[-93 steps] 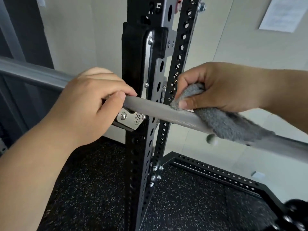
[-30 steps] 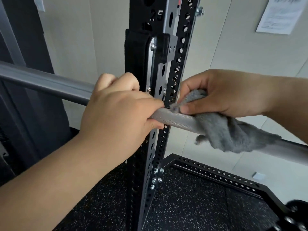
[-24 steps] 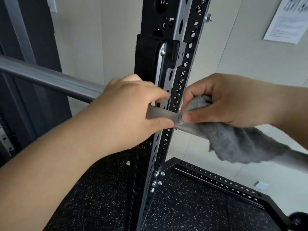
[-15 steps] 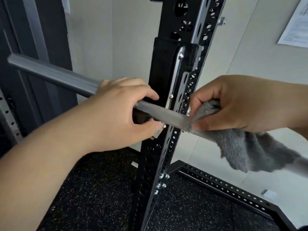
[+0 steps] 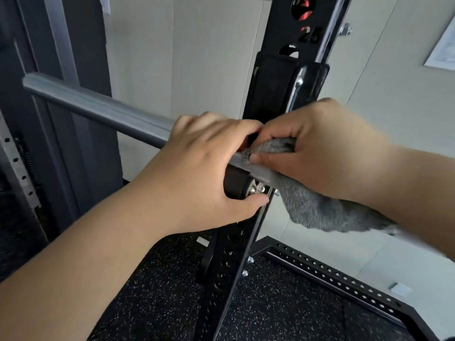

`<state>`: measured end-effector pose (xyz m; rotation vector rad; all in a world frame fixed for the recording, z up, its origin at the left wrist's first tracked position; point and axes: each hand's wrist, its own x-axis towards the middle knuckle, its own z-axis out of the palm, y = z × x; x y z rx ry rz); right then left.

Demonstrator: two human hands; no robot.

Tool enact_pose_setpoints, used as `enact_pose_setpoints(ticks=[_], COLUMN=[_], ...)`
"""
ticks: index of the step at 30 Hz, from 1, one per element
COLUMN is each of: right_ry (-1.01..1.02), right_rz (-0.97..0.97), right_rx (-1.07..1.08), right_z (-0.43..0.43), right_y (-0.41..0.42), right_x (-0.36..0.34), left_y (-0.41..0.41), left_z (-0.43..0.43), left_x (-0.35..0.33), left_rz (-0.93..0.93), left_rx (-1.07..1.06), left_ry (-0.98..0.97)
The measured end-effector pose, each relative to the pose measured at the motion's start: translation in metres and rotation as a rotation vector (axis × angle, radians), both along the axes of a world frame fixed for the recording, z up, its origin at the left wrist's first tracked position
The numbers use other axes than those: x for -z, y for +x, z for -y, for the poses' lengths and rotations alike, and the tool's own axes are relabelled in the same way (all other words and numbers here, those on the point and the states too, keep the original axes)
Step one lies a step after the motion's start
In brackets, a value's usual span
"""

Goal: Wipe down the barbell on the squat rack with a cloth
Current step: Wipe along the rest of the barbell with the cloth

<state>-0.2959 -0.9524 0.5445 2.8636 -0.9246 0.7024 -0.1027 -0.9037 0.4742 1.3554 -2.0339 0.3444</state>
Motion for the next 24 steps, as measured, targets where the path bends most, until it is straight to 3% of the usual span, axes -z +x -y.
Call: enact_pose_setpoints(ticks=[5, 7, 14, 17, 21, 24], right_ry=[0.139, 0.128, -0.179, -0.160, -0.241, -0.363], right_rz=[-0.095, -0.030, 0.025, -0.032, -0.045, -0.058], right_rx=[0.028, 0.018, 0.147, 0.209, 0.432, 0.570], right_z=[-0.014, -0.024, -0.015, -0.031, -0.070, -0.080], right_y=[-0.040, -0.059, -0.035, -0.069, -0.134, -0.136], right_x=[-0.009, -0.006, 0.020, 0.027, 0.037, 0.051], left_y=[0.001, -0.001, -0.040, -0.043, -0.048, -0.065], left_z=[-0.003, -0.004, -0.009, -0.012, -0.015, -0.016], left_x=[-0.002, -0.005, -0.020, -0.020, -0.013, -0.010], left_rz=[0.021, 0.062, 0.228, 0.180, 0.168, 0.207], left_rx=[0.006, 0.000, -0.096, -0.058, -0.011, -0.005], left_ry=[-0.006, -0.027, -0.047, -0.019, -0.042, -0.066])
